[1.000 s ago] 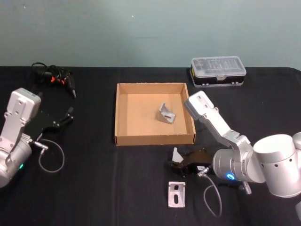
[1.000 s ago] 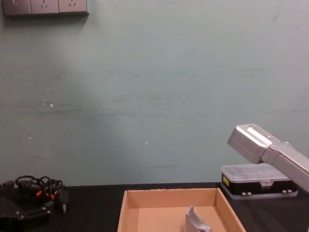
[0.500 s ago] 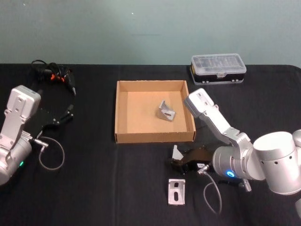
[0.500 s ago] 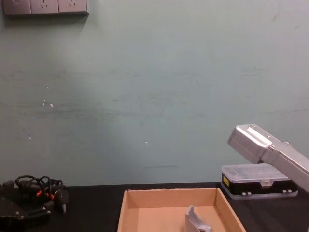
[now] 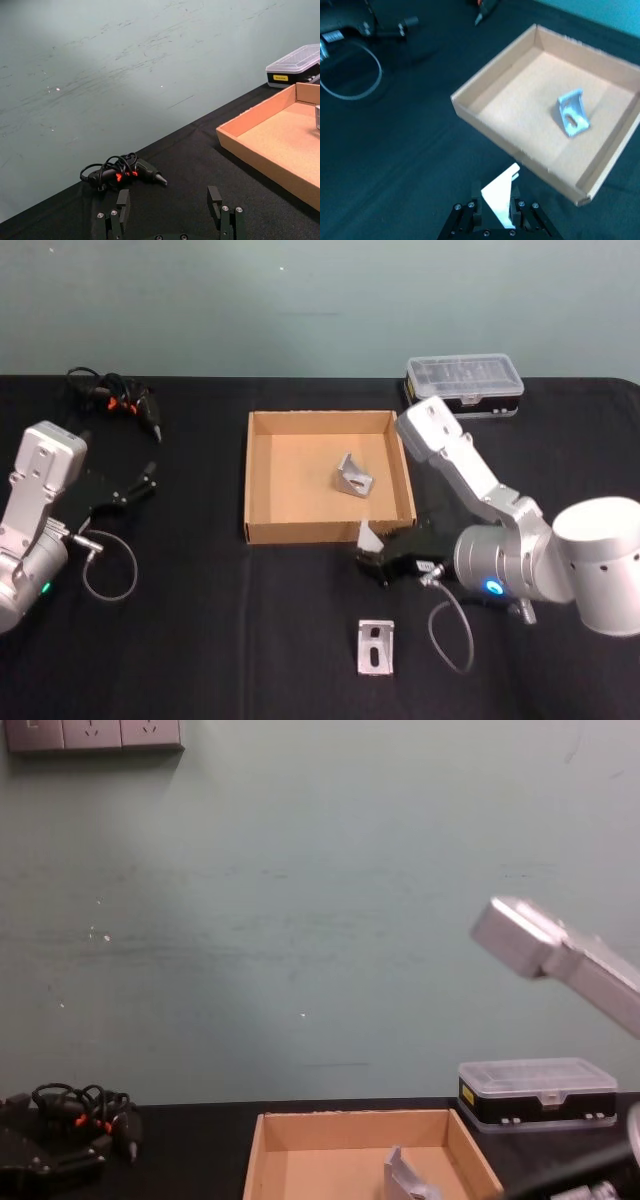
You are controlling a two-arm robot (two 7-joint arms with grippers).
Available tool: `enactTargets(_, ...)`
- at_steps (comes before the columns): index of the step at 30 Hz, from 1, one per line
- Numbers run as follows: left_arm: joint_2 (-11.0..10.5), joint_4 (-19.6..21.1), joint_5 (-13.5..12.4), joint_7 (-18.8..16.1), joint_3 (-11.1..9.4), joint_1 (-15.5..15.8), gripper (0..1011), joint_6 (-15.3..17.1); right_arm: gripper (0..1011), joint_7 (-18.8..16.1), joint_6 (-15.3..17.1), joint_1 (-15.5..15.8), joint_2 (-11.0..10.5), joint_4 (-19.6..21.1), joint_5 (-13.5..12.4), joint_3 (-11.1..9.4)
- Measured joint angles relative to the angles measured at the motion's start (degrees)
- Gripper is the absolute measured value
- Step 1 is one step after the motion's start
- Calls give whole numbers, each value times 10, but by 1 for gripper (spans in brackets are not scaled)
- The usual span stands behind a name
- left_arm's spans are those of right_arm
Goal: Use one hand to pick up the angle iron from the table and place it into the box.
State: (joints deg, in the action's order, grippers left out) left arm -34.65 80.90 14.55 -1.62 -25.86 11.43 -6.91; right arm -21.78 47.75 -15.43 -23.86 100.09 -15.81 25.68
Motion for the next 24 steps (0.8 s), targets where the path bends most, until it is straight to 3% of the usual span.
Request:
enactTargets(7, 0, 0, 0, 0, 0, 0, 1011, 0, 302, -14, 0, -48, 20, -26, 4, 8)
enactTargets(14, 0, 0, 0, 0, 0, 0, 1011, 0, 303, -23, -18, -110, 56, -97, 7, 21)
enactTargets(19, 0, 0, 0, 0, 0, 0, 1011, 0, 302, -31, -38, -168, 94, -190, 8, 37)
enactTargets(21, 0, 0, 0, 0, 0, 0, 1011, 0, 302, -32, -40, -176, 98, -203, 8, 39)
enactTargets(24, 0, 0, 0, 0, 0, 0, 1011, 0, 302, -39, -53, -209, 122, -268, 8, 51)
